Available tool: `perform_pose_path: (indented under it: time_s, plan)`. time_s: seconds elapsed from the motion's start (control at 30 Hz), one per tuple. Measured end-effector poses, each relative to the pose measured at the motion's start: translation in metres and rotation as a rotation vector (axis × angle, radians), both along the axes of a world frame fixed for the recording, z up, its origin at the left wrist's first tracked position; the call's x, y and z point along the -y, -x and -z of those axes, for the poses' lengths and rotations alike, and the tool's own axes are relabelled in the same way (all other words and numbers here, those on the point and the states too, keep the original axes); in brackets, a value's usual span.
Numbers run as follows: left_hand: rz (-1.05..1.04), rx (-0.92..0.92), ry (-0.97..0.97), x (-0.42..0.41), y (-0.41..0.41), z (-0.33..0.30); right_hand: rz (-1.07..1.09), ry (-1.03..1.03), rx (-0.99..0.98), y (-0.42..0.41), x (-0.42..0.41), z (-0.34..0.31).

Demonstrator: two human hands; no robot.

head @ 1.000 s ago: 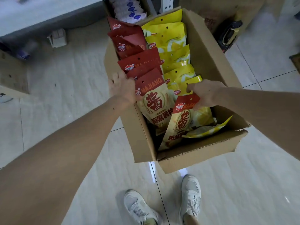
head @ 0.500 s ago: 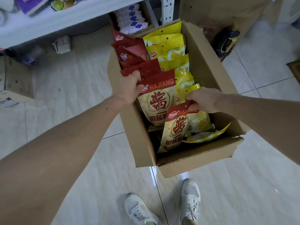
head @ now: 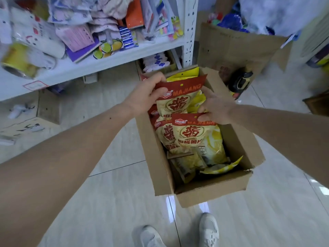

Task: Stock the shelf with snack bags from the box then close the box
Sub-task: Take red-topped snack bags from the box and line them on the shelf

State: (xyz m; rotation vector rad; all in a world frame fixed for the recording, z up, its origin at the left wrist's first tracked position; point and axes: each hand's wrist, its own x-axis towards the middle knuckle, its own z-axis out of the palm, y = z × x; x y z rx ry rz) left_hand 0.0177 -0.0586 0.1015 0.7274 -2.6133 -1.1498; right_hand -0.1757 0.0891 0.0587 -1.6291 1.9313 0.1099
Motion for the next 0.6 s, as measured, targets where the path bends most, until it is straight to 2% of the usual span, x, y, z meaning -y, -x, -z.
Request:
perform_pose_path:
  time_s: [0.17,0.3,0.6]
  plan:
    - [0.016,0.022,-0.083,0.016,-0.001,-0.081,0.001,0.152,0.025,0.014,0.017,-0.070]
    - [0.027,-0.018,-0.125,0.023,-0.006,-0.162,0.029,0.194,-0.003,0.016,0.027,-0.142]
    - [0.045,-0.023,0.057,0.017,-0.032,-0.316,-0.013,0.338,-0.007,-0.012,0.032,-0.307]
